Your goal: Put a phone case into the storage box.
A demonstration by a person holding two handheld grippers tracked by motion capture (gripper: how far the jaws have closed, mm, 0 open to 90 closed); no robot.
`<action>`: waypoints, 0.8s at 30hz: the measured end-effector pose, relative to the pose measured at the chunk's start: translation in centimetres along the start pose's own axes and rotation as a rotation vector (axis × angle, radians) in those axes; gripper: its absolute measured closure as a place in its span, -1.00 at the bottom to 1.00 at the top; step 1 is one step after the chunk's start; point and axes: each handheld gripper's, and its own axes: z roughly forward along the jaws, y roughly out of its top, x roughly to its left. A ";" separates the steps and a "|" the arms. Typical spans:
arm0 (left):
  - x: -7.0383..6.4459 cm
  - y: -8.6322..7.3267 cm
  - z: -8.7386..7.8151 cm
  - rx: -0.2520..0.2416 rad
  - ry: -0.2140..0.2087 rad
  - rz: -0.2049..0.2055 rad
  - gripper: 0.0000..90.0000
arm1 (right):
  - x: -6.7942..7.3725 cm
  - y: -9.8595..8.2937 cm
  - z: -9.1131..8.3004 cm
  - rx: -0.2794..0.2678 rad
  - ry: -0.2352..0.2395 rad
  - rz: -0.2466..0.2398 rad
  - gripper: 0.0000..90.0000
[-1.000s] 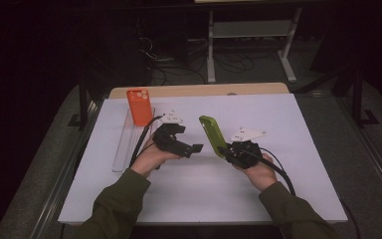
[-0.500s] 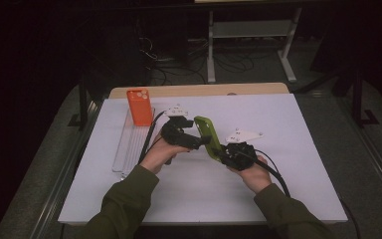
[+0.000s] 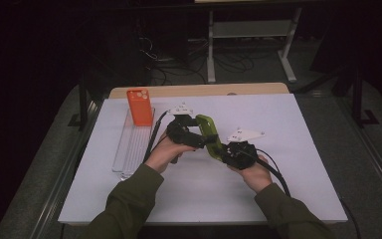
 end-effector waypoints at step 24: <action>0.1 0.1 0.1 -0.051 0.036 -0.036 -0.78 | 0.3 -0.3 0.4 0.016 0.013 0.000 0.69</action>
